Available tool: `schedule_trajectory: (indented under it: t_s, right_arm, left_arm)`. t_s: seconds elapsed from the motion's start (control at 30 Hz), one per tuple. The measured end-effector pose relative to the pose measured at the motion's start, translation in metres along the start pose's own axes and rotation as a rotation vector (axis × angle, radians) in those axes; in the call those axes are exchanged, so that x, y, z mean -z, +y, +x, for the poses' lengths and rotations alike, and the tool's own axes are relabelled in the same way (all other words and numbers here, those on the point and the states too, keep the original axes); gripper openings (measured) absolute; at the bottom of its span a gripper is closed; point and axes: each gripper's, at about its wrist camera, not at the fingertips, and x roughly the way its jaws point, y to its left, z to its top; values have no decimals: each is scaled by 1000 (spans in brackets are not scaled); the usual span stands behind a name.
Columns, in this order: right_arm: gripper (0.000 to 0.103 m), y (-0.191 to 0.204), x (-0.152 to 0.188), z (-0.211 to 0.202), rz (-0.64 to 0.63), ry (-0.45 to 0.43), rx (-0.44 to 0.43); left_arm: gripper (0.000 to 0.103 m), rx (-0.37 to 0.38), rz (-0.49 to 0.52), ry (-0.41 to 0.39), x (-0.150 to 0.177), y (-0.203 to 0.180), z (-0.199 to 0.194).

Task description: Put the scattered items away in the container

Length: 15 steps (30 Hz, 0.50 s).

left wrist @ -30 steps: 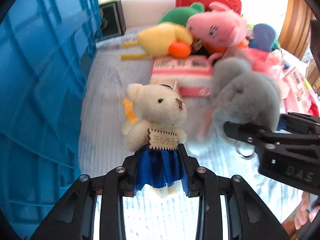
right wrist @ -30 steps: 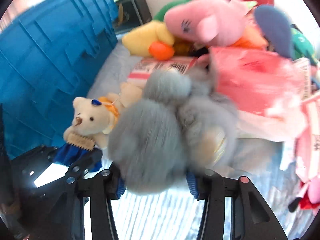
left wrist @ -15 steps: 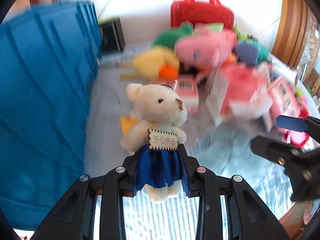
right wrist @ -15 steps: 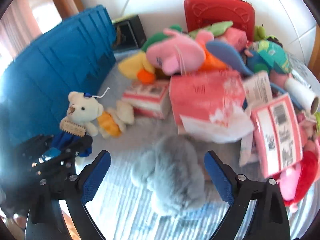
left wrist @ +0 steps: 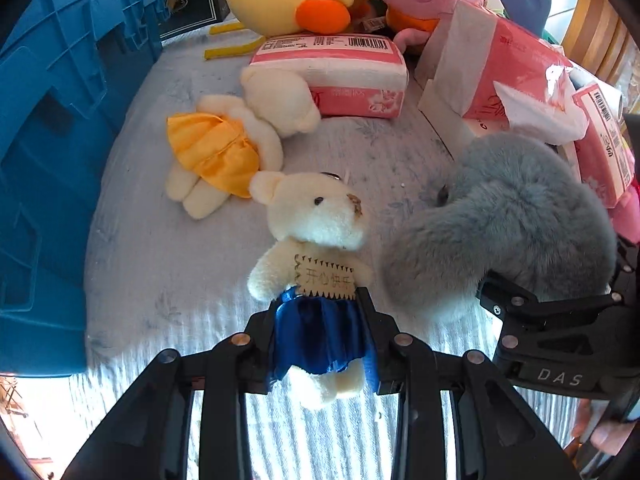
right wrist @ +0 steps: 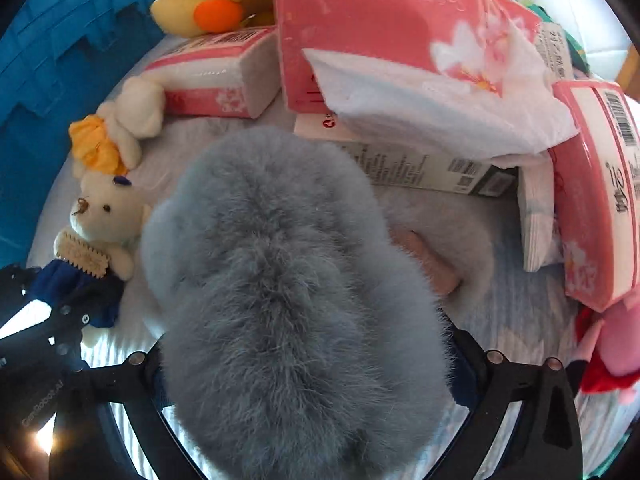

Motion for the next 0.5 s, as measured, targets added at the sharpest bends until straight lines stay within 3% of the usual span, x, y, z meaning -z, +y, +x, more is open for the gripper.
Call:
schedule_trajectory:
  t_s: [0.2,0.23,0.27,0.3,0.4,0.47,0.5]
  right_arm:
    - [101,6,-3,30,-29,41,14]
    - [96,6,-4,33,-29,47,22]
    - [79,7,-4,32,-26,36,23]
    - [70,9,-4,30,-27,12,15]
    - [61,14,-5,42,-12,7,-22]
    - [38,18,-4,54,-21,-7,-1]
    - [35,18,-5,57,-15,-8,-5]
  left_arm:
    - [31,1,-10,6,-3,0,0]
    - [31,-3,-11,2,-3,1,-1]
    - [31,-7,-12,-3,-4,1,-3]
    - [31,-10,-13,-7,-3,1,-5]
    - [31,-21,-12,-15,-3,-1,-10]
    - [31,-27,-12,-22,-3,-4,-15]
    - [31,-29,-10,-29,-2,-5,-19]
